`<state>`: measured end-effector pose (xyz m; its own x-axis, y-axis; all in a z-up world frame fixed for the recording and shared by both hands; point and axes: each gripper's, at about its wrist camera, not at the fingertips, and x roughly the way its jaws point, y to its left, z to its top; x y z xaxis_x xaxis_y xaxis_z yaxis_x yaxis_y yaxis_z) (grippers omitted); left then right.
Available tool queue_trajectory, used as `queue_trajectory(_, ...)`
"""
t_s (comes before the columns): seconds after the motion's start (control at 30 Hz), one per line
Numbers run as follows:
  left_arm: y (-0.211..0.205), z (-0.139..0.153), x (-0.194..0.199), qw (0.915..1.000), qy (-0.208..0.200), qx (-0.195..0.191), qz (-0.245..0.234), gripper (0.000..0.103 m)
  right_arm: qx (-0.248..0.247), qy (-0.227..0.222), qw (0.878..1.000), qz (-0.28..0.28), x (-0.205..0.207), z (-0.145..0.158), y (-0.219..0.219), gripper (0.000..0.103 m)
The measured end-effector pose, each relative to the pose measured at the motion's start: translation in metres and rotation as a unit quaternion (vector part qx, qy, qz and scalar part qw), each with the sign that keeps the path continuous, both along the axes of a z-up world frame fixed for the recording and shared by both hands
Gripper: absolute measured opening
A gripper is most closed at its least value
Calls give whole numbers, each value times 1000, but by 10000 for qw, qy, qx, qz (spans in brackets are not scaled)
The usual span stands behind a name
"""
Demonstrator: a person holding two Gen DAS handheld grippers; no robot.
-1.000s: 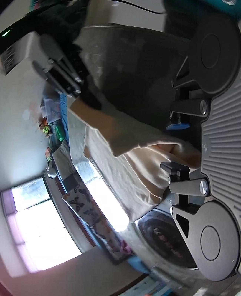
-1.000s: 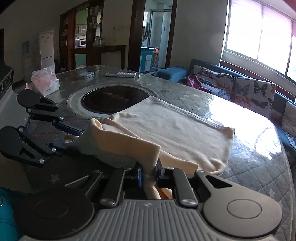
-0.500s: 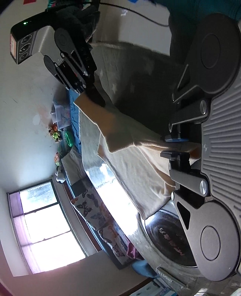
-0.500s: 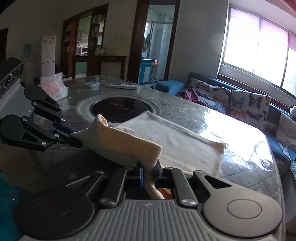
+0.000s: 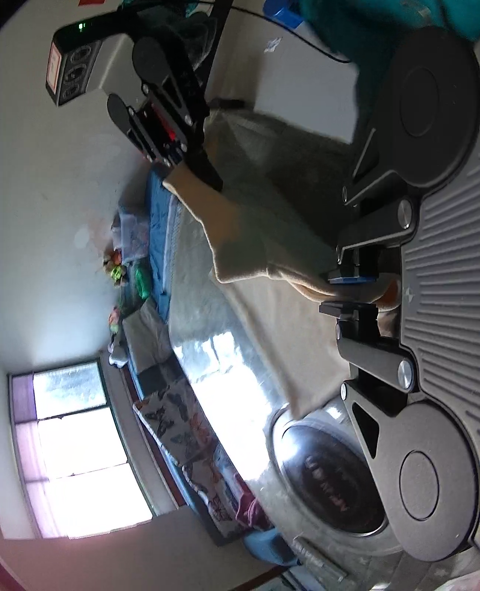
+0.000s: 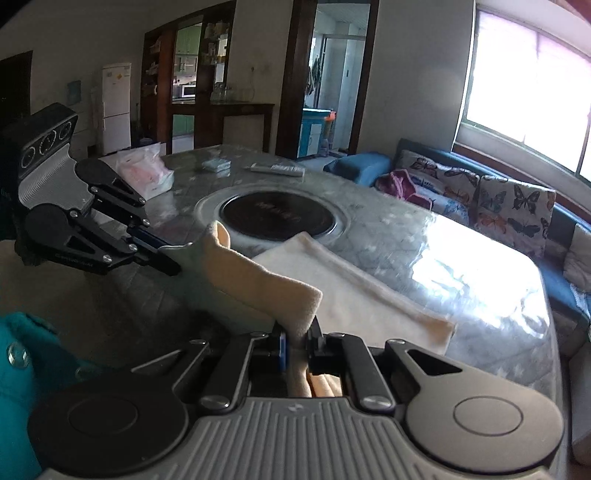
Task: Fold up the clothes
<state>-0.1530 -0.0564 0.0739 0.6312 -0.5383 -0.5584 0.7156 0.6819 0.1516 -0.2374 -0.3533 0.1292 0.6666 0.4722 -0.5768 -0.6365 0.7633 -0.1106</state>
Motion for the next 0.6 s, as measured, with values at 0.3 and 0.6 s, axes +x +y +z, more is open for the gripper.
queue_trajectory(0.3,-6,0,77,9990,107,-213,388,10,-311,31,9994,-125,114,9,2,9)
queue_trajectory(0.6,-11,-39,160,9931,581,-212,997,12,-173,677,9934,-904,214,-65,6,21)
